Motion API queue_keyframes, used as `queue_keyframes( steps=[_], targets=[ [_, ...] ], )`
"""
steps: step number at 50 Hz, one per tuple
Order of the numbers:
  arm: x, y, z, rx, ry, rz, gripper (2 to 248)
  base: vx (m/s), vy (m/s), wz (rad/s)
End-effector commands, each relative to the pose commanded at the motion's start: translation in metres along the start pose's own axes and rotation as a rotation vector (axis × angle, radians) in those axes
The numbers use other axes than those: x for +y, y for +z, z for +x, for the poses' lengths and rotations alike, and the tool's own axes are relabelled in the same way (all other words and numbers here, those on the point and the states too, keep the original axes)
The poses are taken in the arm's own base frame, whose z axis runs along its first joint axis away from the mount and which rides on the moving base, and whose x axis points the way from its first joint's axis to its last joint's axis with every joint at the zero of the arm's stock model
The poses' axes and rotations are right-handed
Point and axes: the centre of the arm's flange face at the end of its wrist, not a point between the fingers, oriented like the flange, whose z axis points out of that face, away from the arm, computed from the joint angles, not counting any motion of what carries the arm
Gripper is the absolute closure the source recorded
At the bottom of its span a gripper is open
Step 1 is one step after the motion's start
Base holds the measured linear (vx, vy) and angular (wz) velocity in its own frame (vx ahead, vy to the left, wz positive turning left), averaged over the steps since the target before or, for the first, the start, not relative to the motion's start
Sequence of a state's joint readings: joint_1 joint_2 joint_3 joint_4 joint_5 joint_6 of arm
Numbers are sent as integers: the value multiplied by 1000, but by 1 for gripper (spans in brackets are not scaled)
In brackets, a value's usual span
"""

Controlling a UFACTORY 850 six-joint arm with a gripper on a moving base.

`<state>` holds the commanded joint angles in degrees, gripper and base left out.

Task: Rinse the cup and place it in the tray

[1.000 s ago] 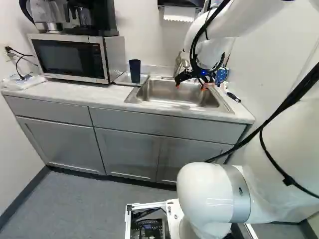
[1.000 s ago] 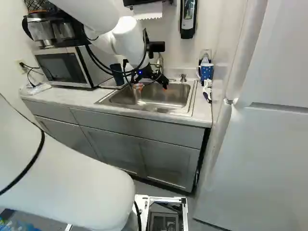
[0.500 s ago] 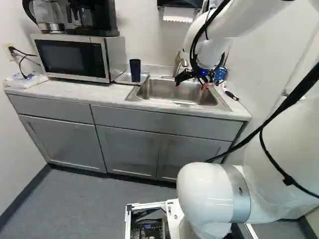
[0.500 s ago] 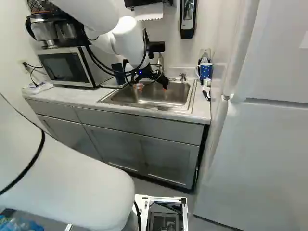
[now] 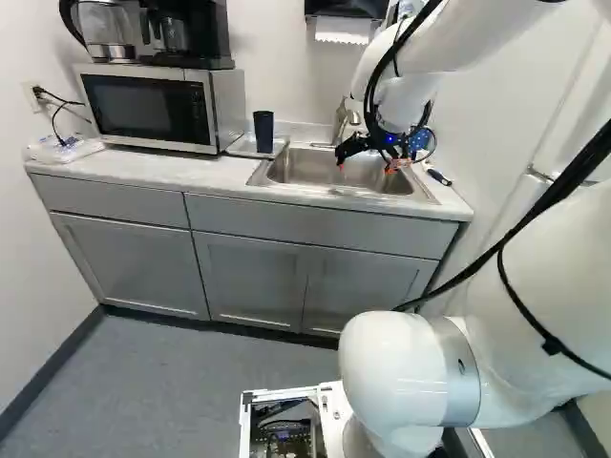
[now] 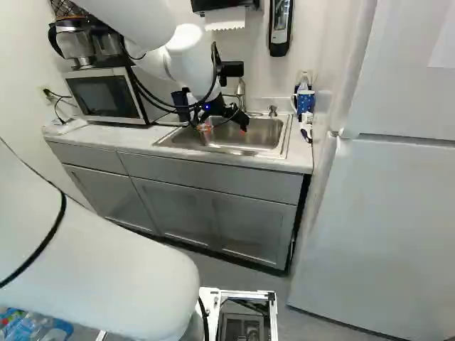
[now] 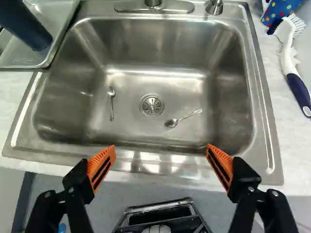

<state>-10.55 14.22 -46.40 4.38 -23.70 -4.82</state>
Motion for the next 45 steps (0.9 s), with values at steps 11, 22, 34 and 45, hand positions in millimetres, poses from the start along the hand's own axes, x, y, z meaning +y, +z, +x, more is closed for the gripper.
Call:
queue_keyframes(
  steps=[11, 22, 34, 45],
  targets=[
    [0, 0, 0, 0, 0, 0, 3, -113, 42, -2],
    [0, 0, 0, 0, 0, 0, 3, -108, 39, -4],
    [0, 0, 0, 0, 0, 0, 3, -119, 26, -92],
    [0, 0, 0, 0, 0, 0, 3, -114, -11, -246]
  ],
)
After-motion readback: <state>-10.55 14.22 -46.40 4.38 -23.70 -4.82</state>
